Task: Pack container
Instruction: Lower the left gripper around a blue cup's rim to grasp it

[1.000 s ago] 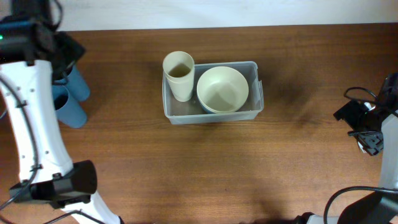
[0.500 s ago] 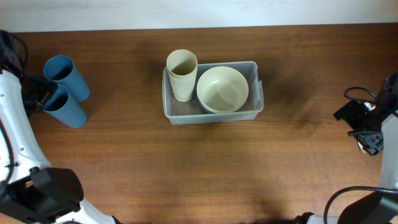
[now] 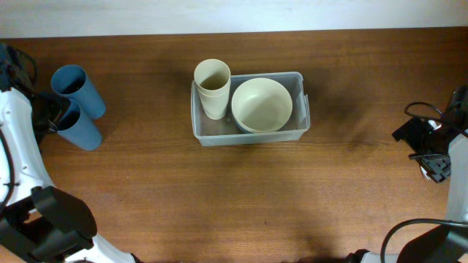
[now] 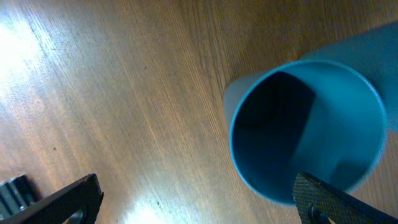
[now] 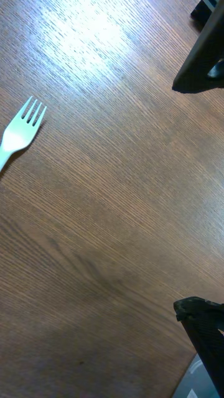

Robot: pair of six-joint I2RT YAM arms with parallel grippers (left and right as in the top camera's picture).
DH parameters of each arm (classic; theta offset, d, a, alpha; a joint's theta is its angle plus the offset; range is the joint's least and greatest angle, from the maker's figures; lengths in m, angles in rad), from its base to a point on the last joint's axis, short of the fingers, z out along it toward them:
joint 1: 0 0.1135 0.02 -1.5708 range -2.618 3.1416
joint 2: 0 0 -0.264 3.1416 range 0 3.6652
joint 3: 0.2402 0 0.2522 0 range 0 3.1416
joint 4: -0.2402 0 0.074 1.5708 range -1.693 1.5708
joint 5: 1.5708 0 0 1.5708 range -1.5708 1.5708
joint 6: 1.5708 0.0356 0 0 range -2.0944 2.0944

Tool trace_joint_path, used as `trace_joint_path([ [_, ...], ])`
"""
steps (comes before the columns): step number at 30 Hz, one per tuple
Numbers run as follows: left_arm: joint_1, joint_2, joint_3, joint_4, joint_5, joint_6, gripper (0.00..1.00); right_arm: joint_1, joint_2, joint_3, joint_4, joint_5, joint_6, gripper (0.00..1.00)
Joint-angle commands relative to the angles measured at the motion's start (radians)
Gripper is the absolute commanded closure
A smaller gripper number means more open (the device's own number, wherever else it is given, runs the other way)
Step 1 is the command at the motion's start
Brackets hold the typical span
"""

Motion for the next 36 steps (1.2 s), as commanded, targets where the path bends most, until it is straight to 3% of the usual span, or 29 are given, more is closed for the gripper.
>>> trace_joint_path([
  [1,0.018,-0.027,-0.042,0.034,0.018,-0.02,0.0,-0.005,-0.003,-0.005,0.0,0.013,0.001,0.01],
  [12,0.017,-0.011,-0.144,0.14,0.023,-0.02,0.0,-0.005,-0.003,-0.005,0.0,0.013,0.001,0.01],
  [20,0.017,0.045,-0.155,0.142,0.097,-0.019,0.0,-0.005,-0.003,-0.005,0.0,0.013,0.001,0.01],
  [32,0.017,0.112,-0.157,0.142,0.096,-0.019,0.0,-0.005,-0.003,-0.005,0.0,0.013,0.002,0.01],
  [35,0.018,0.111,-0.156,0.148,0.096,-0.019,0.11,-0.005,-0.003,-0.005,0.0,0.013,0.001,0.01],
  [36,0.017,0.111,-0.156,0.15,0.097,-0.019,0.19,-0.005,-0.003,-0.005,0.0,0.013,0.001,0.01],
])
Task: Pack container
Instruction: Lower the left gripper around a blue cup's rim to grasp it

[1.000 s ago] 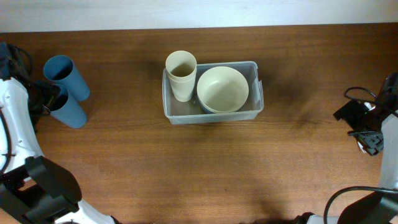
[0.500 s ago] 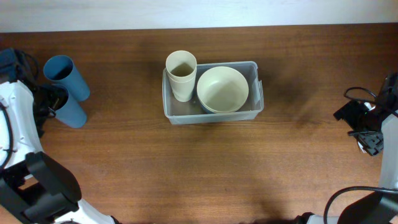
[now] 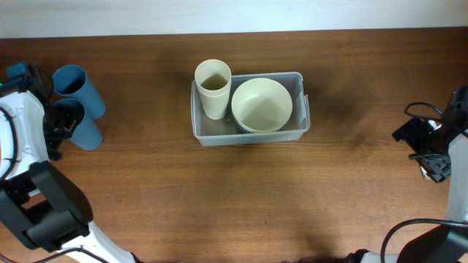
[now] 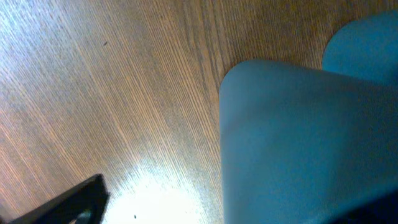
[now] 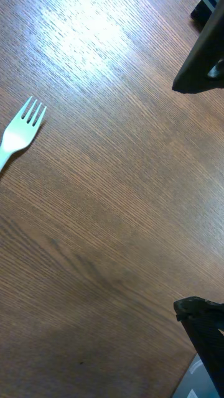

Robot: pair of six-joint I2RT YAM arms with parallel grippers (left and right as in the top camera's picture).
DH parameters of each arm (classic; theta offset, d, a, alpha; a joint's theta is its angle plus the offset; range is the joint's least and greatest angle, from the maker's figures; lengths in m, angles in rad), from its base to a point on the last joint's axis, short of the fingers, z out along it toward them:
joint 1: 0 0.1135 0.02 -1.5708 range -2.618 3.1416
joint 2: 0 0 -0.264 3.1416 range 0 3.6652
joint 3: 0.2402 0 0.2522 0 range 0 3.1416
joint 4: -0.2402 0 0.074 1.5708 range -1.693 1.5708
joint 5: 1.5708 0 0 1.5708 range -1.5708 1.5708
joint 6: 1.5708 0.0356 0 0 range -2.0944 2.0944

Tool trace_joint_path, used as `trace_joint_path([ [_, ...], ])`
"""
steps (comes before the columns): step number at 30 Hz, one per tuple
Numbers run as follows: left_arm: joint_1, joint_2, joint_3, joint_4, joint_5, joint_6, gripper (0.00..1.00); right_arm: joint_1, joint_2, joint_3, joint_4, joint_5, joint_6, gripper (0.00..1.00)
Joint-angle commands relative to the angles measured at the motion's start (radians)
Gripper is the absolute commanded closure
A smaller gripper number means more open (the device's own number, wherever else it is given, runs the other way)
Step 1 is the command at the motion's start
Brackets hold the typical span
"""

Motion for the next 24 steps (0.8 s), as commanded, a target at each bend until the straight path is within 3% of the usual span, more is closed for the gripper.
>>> trace_joint_path([
  [1,0.006,0.007,-0.011,0.006,0.007,-0.005,0.22,-0.005,-0.003,-0.005,0.0,0.013,0.002,0.01],
  [8,0.006,0.005,0.002,0.0,0.006,0.008,0.34,-0.005,-0.003,-0.005,0.0,0.013,0.002,0.01],
  [15,0.006,0.003,0.079,-0.071,-0.021,0.008,0.36,-0.005,-0.003,-0.005,0.0,0.013,0.002,0.01],
  [18,0.006,0.002,0.096,-0.09,-0.028,0.008,0.57,-0.006,-0.003,-0.005,0.0,0.013,0.002,0.01],
  [24,0.006,0.002,0.096,-0.093,-0.027,0.008,0.8,-0.005,-0.003,-0.005,0.0,0.013,0.002,0.01],
])
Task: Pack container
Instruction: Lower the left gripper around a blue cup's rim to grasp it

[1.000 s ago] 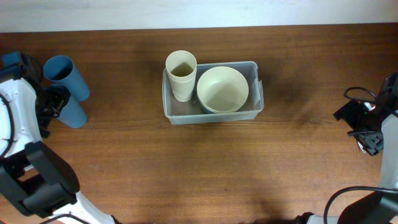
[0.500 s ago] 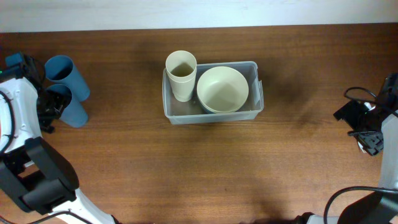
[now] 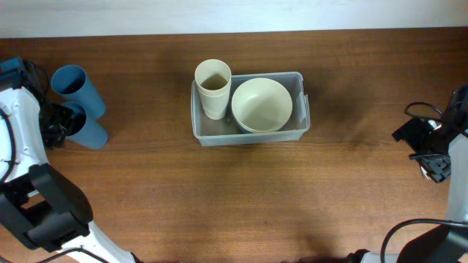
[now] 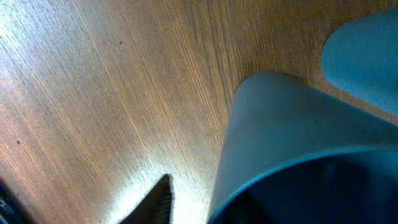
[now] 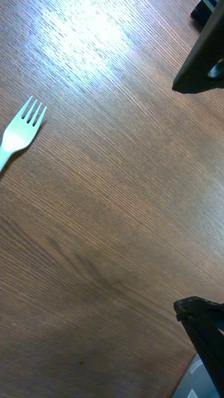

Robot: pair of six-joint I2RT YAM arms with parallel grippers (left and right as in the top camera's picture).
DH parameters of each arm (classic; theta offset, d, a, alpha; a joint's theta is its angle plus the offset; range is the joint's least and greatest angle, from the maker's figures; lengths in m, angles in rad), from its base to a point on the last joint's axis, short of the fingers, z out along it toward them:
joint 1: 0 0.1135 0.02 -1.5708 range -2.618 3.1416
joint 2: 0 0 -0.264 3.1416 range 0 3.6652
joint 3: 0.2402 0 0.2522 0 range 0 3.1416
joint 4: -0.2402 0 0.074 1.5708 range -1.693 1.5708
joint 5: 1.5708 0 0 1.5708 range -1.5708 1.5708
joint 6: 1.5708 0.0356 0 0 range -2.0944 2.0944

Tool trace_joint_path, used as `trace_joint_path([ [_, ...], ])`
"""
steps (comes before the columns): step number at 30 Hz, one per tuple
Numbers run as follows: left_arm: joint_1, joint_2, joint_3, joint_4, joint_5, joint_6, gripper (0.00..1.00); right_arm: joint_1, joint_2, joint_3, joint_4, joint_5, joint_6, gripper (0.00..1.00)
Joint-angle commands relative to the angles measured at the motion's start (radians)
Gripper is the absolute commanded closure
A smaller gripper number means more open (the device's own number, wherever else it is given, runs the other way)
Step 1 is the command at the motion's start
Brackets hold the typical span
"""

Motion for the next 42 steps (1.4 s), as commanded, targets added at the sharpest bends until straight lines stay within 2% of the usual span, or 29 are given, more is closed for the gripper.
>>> trace_joint_path([
  [1,0.006,0.001,0.021,-0.004,-0.015,0.003,0.88,-0.005,-0.003,-0.005,0.0,0.013,0.002,0.01],
  [3,0.006,0.001,0.021,-0.006,-0.014,0.003,0.98,-0.005,-0.003,-0.005,0.0,0.013,0.002,0.01],
  [13,0.006,-0.003,0.107,-0.093,-0.015,0.003,0.98,-0.005,-0.003,-0.005,0.0,0.013,0.002,0.01],
  [21,0.004,-0.024,0.405,-0.347,-0.007,0.041,0.98,-0.005,-0.003,-0.005,0.0,0.013,0.002,0.01],
  [24,-0.005,-0.063,0.474,-0.348,0.126,0.171,0.98,-0.005,-0.003,-0.005,0.0,0.013,0.002,0.02],
  [27,-0.031,-0.117,0.507,-0.348,0.257,0.237,0.99,-0.005,-0.003,-0.005,0.0,0.013,0.002,0.01],
  [35,-0.243,-0.271,0.511,-0.328,0.285,0.267,0.98,-0.005,-0.003,-0.005,0.0,0.013,0.002,0.01],
  [38,-0.365,-0.301,0.511,-0.299,0.275,0.3,0.98,-0.005,-0.003,-0.005,0.0,0.013,0.002,0.01],
  [42,-0.565,-0.287,0.501,-0.275,0.182,0.296,0.98,-0.005,-0.003,-0.005,0.0,0.013,0.002,0.01],
])
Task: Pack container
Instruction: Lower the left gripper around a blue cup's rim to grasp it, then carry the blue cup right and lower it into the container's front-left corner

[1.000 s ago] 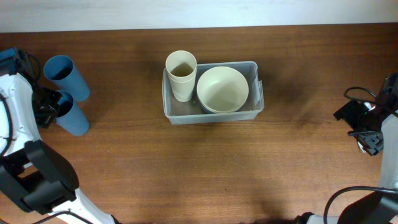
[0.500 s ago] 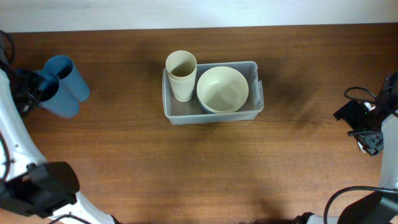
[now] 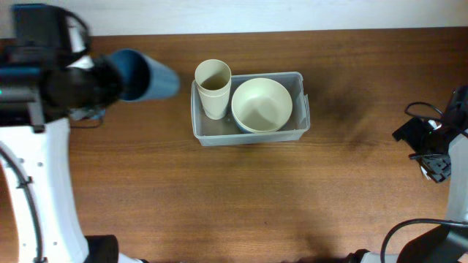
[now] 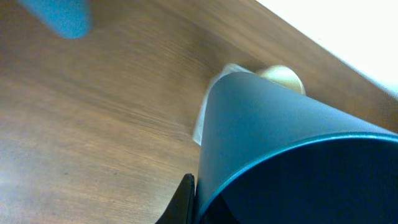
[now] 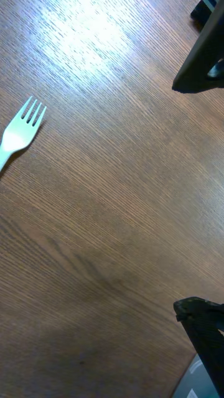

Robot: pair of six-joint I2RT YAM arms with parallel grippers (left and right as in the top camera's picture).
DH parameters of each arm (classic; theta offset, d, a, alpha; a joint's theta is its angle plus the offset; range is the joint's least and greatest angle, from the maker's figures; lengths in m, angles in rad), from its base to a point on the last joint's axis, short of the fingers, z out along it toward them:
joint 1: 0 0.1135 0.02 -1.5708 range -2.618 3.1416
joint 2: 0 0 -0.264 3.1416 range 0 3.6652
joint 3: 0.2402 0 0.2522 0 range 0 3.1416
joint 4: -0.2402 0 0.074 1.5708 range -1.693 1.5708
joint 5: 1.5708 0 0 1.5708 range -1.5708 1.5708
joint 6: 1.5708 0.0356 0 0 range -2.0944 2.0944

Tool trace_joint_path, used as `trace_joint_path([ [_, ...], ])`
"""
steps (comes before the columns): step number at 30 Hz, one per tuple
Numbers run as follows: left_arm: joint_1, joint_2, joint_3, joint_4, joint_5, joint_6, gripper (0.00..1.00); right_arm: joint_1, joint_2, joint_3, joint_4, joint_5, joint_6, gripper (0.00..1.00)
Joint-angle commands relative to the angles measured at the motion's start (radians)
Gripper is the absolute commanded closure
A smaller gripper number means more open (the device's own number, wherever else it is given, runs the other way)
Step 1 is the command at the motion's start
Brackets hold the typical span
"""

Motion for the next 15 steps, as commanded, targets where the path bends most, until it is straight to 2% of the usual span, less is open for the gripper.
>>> trace_joint_path([
  [1,-0.149,0.017,0.002,0.021,-0.067,0.03,0.98,-0.006,-0.003,-0.005,0.0,0.013,0.002,0.01],
  [3,-0.227,0.057,0.002,0.027,-0.067,0.03,0.98,-0.005,-0.003,-0.005,0.0,0.013,0.002,0.01],
  [7,-0.296,0.114,0.002,0.024,-0.067,0.03,0.98,-0.006,-0.003,-0.005,0.0,0.013,0.002,0.01],
  [15,-0.321,0.189,0.002,0.013,-0.071,0.03,0.99,-0.005,-0.003,-0.005,0.0,0.013,0.002,0.01],
])
